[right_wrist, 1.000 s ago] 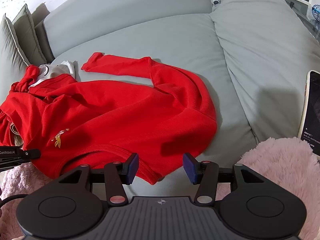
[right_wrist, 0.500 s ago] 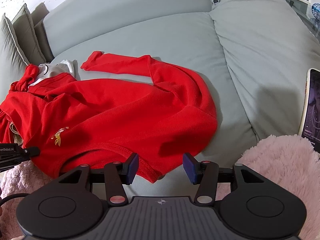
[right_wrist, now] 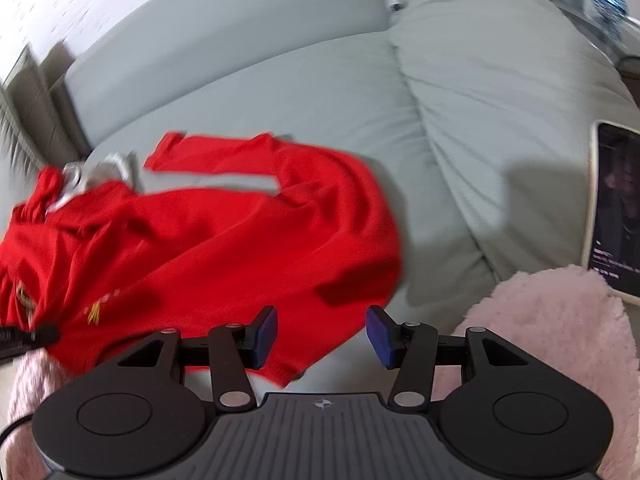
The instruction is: Fold clothes
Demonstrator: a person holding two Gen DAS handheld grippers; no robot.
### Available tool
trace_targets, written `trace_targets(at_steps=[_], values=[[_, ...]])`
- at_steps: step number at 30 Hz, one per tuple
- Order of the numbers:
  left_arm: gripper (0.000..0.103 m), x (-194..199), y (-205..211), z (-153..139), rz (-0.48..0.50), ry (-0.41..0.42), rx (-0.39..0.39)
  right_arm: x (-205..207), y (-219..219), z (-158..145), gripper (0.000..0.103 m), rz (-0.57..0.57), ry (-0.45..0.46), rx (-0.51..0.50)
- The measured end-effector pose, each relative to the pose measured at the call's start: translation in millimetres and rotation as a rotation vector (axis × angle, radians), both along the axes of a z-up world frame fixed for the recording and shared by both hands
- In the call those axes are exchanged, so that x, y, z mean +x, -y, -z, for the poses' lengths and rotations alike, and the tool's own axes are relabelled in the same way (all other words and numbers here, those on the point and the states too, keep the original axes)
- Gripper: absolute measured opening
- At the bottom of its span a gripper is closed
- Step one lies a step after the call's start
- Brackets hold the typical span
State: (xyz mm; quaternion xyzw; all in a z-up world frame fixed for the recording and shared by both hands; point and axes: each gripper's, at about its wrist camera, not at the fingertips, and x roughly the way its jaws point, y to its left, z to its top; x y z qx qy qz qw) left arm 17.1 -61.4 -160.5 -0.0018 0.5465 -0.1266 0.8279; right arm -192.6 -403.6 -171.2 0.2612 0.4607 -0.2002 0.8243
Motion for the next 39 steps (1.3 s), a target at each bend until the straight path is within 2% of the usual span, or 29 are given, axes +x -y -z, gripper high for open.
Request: trace_targets(at_steps=[3, 9, 16, 19, 22, 25, 27, 28, 30, 31, 32, 35, 39], values=[[0.011, -1, -1, 5, 0.000, -0.012, 0.012, -2, 3, 3, 0.047, 0.034, -0.003, 0.006], [0.010, 0, -6, 5, -0.027, 0.001, 0.033, -6, 7, 20, 0.046, 0.083, -0.010, 0.088], [0.010, 8, -18, -2, -0.054, 0.014, 0.062, 3, 20, 37, 0.049, 0.107, 0.037, 0.131], [0.010, 6, -16, -1, -0.044, 0.011, 0.075, 10, 24, 44, 0.050, 0.088, 0.055, 0.106], [0.010, 6, -13, 2, -0.037, 0.010, 0.090, 18, 27, 49, 0.059, 0.062, 0.076, 0.078], [0.010, 7, -10, 6, -0.027, 0.007, 0.096, 25, 28, 53, 0.060, 0.030, 0.065, 0.067], [0.010, 7, -9, 7, -0.024, 0.009, 0.101, 27, 25, 53, 0.057, 0.010, 0.054, 0.047], [0.010, 7, -9, 8, -0.023, 0.009, 0.102, 26, 25, 52, 0.052, 0.003, 0.054, 0.043], [0.010, 7, -9, 9, -0.023, 0.009, 0.103, 24, 26, 52, 0.032, -0.001, 0.070, 0.062], [0.010, 7, -9, 10, -0.021, 0.011, 0.104, 23, 28, 53, 0.020, -0.002, 0.086, 0.101], [0.010, 6, -9, 11, -0.017, 0.014, 0.105, 22, 30, 55, 0.013, -0.001, 0.098, 0.136], [0.010, 6, -10, 13, -0.010, 0.020, 0.105, 23, 33, 57, 0.011, 0.004, 0.106, 0.172], [0.010, 6, -13, 11, -0.013, 0.019, 0.092, 18, 29, 43, 0.010, 0.014, 0.125, 0.172]])
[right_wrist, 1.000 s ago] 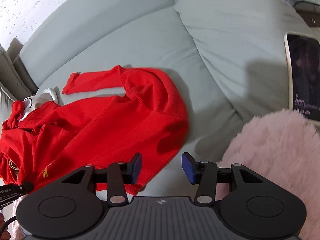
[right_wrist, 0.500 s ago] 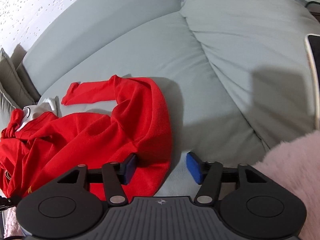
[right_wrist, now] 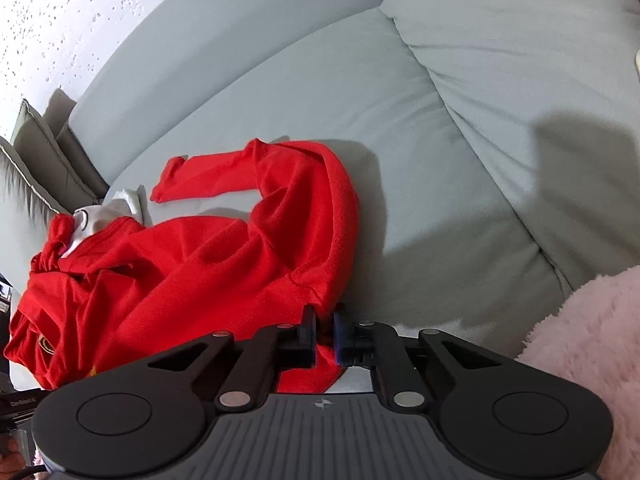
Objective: Fold clothes
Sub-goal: 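Lift the red shirt high with both grippers to shake it out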
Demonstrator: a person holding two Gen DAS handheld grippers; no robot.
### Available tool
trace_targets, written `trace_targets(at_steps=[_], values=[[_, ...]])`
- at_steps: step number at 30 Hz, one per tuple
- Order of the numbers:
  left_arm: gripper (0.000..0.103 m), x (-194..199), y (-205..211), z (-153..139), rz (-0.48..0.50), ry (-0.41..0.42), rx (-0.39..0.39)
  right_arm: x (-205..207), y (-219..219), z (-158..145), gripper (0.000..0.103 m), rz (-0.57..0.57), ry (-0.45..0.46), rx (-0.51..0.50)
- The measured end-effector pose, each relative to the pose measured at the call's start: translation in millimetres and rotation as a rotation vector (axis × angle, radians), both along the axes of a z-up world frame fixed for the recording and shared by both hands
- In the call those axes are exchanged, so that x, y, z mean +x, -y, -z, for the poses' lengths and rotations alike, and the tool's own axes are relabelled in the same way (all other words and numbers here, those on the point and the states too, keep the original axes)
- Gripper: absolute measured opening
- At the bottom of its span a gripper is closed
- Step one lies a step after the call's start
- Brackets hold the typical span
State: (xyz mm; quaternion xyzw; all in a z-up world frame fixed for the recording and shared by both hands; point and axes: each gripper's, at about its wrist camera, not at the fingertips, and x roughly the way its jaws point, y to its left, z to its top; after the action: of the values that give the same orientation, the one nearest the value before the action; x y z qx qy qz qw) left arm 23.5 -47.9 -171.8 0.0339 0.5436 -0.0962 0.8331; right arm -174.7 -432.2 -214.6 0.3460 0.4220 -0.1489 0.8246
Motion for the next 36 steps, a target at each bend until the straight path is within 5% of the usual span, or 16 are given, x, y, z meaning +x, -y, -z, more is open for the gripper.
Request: trace_targets(at_steps=[6, 12, 17, 20, 24, 27, 30, 36], values=[[0.007, -6, -8, -24, -0.014, -0.006, -0.091, -21, -4, -47, 0.009, 0.004, 0.092, 0.016], [0.005, -18, -19, -86, -0.029, 0.119, -0.240, -34, 1, -118, 0.009, 0.012, 0.270, 0.060], [0.005, -13, -32, -177, -0.050, 0.338, -0.404, -19, 6, -178, 0.009, 0.004, 0.421, 0.102], [0.005, -8, -34, -226, -0.049, 0.472, -0.453, -1, 2, -248, 0.009, -0.033, 0.602, 0.072], [0.005, -27, -50, -338, -0.057, 0.806, -0.592, -9, -6, -338, 0.009, -0.032, 0.901, -0.022], [0.005, -55, -57, -385, -0.037, 0.974, -0.614, -27, -15, -384, 0.009, -0.031, 1.004, -0.131], [0.005, -86, -65, -422, -0.020, 1.114, -0.633, -58, -22, -432, 0.009, -0.039, 1.128, -0.180], [0.005, -127, -76, -445, 0.039, 1.177, -0.673, -119, -44, -487, 0.009, -0.069, 1.202, -0.371]])
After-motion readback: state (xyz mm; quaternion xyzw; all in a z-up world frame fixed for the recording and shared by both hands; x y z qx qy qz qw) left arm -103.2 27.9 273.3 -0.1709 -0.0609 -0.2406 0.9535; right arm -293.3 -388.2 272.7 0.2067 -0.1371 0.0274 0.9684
